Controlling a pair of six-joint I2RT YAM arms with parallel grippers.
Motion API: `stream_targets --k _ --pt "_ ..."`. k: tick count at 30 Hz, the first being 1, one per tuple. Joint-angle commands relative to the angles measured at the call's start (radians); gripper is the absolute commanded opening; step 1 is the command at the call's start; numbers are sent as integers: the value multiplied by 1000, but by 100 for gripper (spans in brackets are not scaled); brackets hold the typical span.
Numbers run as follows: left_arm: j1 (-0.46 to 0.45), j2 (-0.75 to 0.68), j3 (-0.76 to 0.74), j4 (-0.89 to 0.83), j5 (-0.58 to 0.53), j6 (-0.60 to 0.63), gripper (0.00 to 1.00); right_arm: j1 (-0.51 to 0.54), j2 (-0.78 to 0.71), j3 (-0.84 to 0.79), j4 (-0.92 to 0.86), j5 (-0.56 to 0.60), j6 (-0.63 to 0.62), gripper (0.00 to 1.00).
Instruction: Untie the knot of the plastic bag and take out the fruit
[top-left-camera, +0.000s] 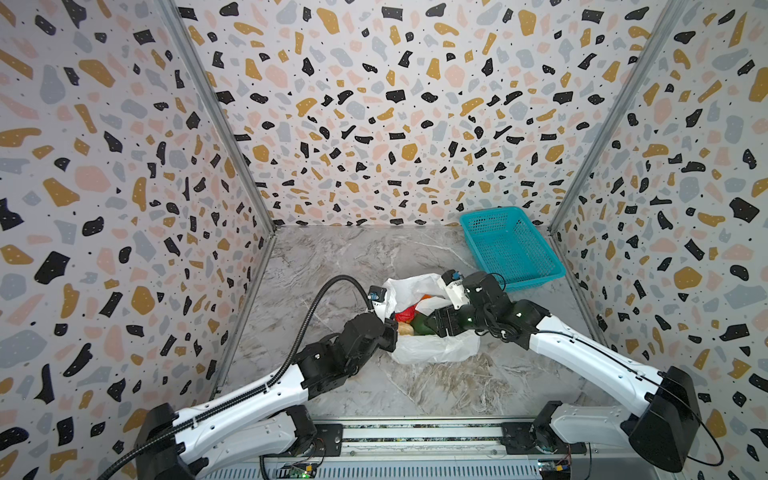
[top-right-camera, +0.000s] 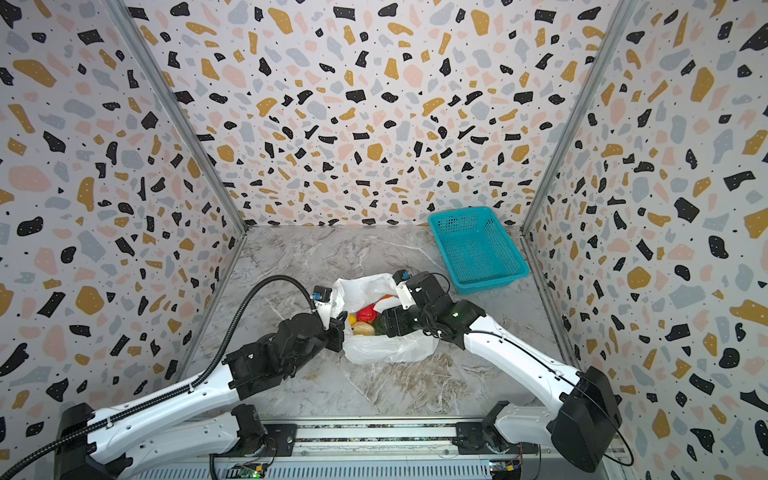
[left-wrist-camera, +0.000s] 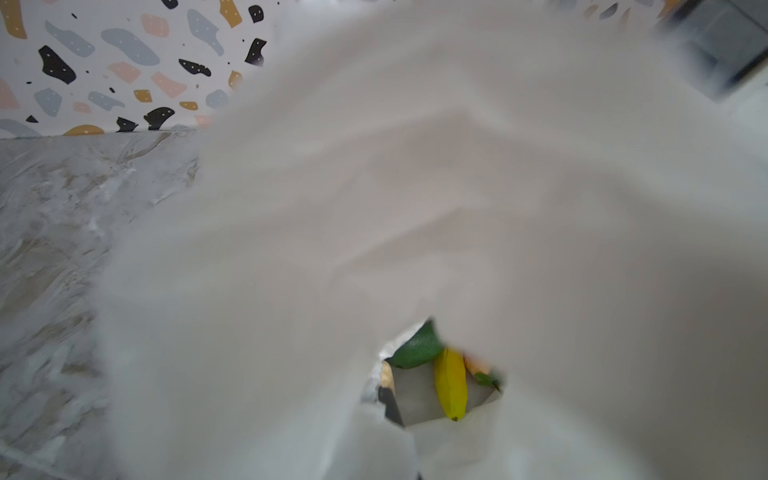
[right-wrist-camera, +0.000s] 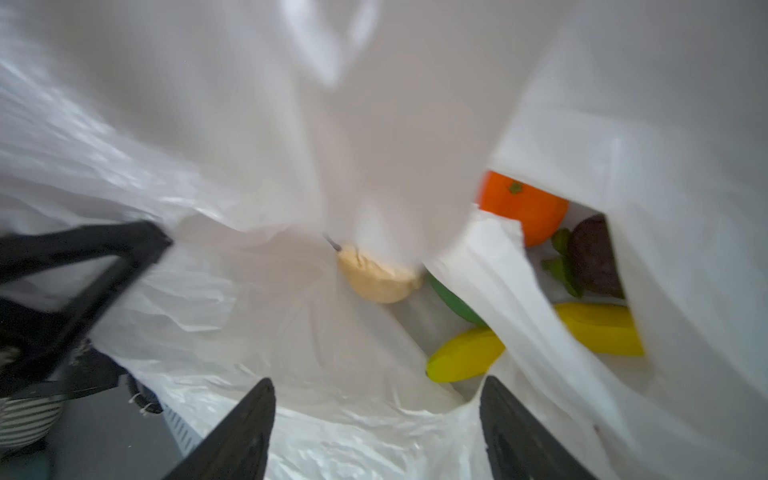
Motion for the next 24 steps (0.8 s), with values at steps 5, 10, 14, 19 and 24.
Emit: stream_targets --k 5,10,14,19,24 --pt "-48 -45 -69 211 -7 -19 0 20 177 -19 286 -153 120 76" --pt "-99 -43 -103 214 -46 -32 0 10 239 -34 316 196 155 75" --pt "-151 -65 -142 182 -103 -50 0 -81 194 -64 200 461 118 77" --pt "-199 -64 -171 138 -146 -63 0 -213 119 -142 88 530 65 87" --pt "-229 -21 -182 147 -175 -73 0 -224 116 -176 92 398 20 92"
